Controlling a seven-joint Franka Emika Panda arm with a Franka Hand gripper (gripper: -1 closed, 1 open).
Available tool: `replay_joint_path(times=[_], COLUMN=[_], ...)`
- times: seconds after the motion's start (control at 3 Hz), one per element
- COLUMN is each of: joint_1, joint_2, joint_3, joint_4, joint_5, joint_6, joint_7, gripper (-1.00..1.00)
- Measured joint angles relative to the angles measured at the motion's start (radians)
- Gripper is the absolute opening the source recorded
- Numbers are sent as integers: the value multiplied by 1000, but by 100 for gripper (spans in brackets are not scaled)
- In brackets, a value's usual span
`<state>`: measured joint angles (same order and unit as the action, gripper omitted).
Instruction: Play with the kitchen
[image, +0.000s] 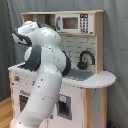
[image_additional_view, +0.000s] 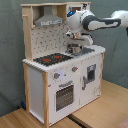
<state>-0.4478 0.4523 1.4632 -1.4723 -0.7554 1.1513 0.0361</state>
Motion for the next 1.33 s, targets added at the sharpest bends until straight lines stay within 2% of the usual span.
replay_joint_path(times=[0.33,1.33], joint_1=[-90,-317], joint_2=[0,7], joint_3=[78,241], joint_4=[-38,-150], joint_5=[0,0], joint_6=[3,45], joint_7=[0,1], gripper=[-100,-100])
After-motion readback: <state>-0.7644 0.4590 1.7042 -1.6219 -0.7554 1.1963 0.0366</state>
